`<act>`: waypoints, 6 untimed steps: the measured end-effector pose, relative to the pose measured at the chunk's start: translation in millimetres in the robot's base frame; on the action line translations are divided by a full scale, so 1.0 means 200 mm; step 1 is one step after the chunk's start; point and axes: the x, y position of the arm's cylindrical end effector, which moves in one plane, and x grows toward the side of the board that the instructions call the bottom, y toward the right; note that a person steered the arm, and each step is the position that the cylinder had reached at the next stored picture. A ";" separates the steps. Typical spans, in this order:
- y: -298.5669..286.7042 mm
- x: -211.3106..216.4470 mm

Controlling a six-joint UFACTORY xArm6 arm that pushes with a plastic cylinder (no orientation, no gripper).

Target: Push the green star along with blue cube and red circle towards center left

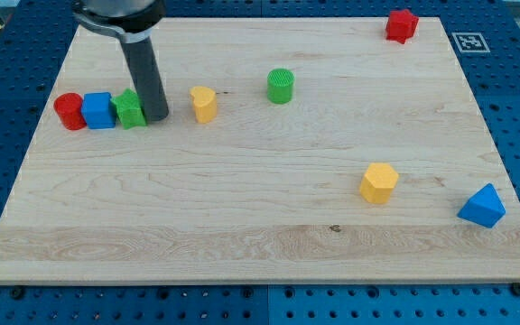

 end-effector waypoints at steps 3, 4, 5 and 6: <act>-0.17 0.00; -0.17 -0.06; -0.17 -0.27; -0.17 -0.46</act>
